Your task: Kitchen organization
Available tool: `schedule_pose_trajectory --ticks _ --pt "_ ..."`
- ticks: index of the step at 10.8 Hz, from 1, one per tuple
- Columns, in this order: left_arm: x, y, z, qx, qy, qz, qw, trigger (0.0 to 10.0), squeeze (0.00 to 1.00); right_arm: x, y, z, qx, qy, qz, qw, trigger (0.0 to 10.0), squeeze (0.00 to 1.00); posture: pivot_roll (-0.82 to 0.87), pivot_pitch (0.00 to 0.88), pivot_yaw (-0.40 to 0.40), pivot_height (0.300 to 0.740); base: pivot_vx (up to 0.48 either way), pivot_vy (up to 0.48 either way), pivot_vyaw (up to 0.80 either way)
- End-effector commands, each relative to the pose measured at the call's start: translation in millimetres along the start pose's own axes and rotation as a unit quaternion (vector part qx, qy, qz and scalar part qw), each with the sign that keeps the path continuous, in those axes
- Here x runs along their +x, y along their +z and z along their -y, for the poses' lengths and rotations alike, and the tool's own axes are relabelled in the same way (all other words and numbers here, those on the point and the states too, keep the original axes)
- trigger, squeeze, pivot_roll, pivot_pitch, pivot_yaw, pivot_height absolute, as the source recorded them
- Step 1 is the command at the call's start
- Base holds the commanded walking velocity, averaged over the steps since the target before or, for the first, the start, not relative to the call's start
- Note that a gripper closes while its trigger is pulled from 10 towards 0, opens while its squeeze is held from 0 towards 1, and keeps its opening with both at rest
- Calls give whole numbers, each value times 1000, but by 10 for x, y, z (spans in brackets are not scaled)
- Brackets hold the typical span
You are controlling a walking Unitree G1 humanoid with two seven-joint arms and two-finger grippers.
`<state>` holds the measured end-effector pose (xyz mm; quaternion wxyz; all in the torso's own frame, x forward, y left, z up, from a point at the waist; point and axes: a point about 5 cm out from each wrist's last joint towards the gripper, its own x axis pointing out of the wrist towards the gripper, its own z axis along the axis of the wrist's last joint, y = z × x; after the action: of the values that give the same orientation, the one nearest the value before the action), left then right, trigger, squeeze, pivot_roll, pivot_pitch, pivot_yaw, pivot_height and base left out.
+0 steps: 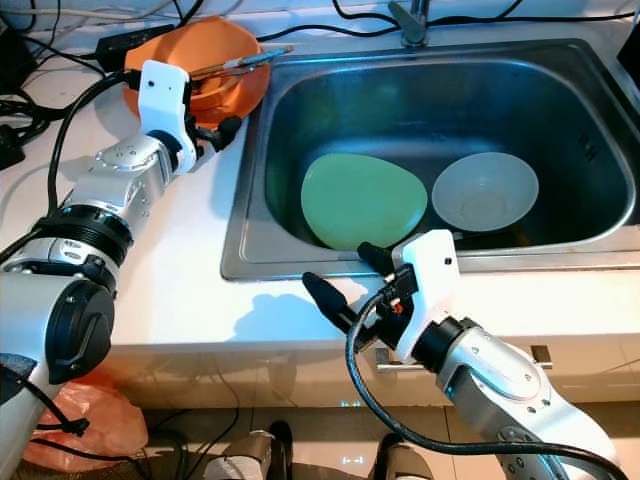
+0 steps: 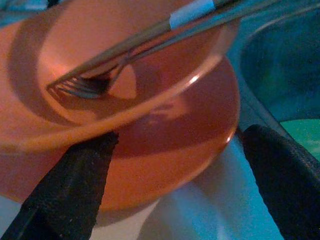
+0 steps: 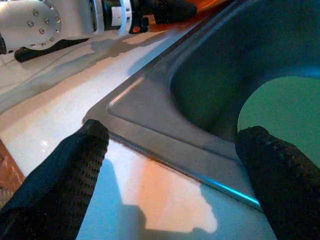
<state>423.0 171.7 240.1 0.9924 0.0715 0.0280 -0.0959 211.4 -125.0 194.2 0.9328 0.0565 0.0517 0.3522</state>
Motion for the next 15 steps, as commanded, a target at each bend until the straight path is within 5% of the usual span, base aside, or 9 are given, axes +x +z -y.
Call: schedule_pose_trajectory --ticks 1,10,15 --pt "-3 38 -42 -6 -2 -2 1000 10000 0 17 -2 -38 -4 10 -1 1000 10000 0 -42 219 116 740 0 0 0" --pt "-68 -52 -264 -128 37 -28 991 10000 0 -7 -39 -49 -5 6 -6 1000 10000 0 -68 220 115 740 0 0 0" --pt "-101 -205 -295 -214 56 -69 973 10000 0 4 -63 -51 -5 2 -7 1000 10000 0 -72 215 120 740 0 0 0"
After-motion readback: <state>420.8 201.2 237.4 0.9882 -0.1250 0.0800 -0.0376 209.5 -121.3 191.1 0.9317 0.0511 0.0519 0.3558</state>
